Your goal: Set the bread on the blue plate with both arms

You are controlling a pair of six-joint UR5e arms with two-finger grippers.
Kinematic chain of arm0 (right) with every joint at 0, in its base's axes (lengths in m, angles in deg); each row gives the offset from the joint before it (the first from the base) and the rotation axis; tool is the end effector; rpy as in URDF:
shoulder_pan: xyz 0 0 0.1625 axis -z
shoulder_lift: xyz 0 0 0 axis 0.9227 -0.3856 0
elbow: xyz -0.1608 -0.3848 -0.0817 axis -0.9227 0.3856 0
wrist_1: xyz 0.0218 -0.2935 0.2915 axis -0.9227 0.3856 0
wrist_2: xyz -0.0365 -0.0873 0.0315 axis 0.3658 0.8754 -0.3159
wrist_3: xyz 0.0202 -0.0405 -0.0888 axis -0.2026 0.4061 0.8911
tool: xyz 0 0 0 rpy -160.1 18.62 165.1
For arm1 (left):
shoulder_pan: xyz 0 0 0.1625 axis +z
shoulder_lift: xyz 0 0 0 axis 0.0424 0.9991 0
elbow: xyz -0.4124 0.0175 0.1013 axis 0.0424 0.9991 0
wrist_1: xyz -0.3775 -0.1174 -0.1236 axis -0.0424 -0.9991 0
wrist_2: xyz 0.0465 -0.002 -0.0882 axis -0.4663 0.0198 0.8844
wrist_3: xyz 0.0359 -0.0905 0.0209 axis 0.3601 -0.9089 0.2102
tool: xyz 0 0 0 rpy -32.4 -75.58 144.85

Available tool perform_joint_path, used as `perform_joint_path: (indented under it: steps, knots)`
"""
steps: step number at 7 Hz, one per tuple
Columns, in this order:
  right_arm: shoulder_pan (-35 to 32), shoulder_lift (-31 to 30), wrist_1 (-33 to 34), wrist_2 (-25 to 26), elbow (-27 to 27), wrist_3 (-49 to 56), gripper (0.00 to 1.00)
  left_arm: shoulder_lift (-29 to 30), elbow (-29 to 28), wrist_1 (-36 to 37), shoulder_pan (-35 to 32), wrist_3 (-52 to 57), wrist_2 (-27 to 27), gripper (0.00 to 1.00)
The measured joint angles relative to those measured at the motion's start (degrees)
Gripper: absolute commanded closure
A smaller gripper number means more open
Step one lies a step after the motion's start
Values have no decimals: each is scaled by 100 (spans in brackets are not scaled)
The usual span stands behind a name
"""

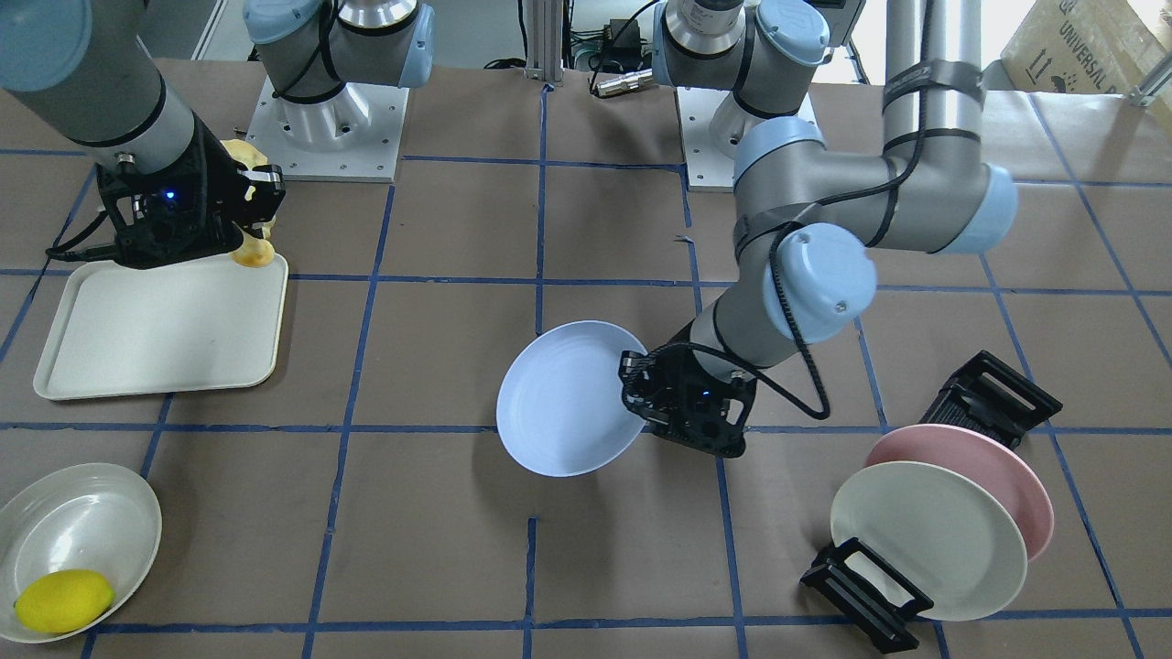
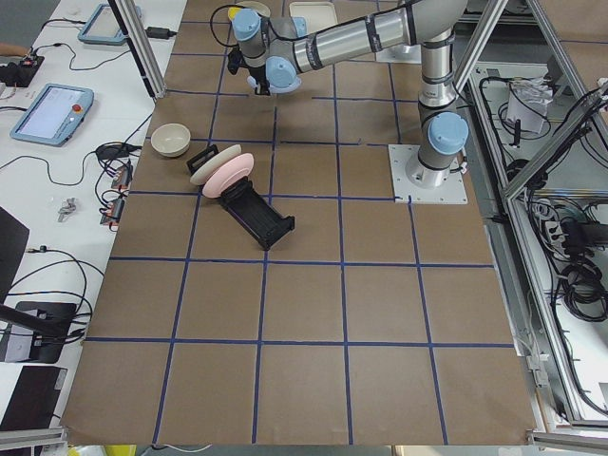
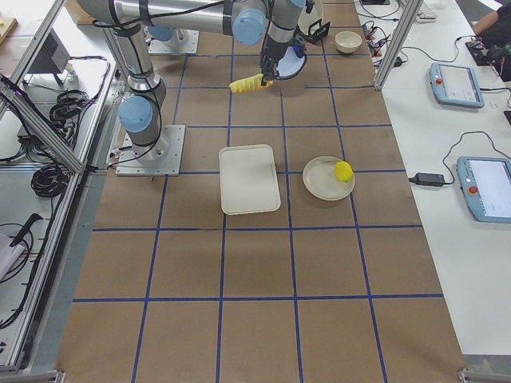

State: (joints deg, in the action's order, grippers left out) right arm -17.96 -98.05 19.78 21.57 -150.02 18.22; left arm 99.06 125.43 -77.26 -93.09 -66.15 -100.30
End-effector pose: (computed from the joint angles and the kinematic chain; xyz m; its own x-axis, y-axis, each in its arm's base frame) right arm 0.0902 -0.4960 0.4393 -0.9667 -0.2499 -0.0556 -0.2560 0.9382 0.2330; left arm -0.2195 -0.5918 0.2794 -0.9395 0.1843 0.2888 0.2031 0.9785 0.0362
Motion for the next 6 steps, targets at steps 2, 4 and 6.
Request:
perform_joint_path:
  steps: [2,4,6]
  knots:
    - [-408,139,228,-90,-12,-478,86,294,54,342,-217,-279,371,92]
    - [-1003,477,752,-129,34,-908,86,401,139,386,-247,-311,506,78]
    - [-1430,1052,1508,-156,63,-1184,85,407,291,397,-223,-309,505,9]
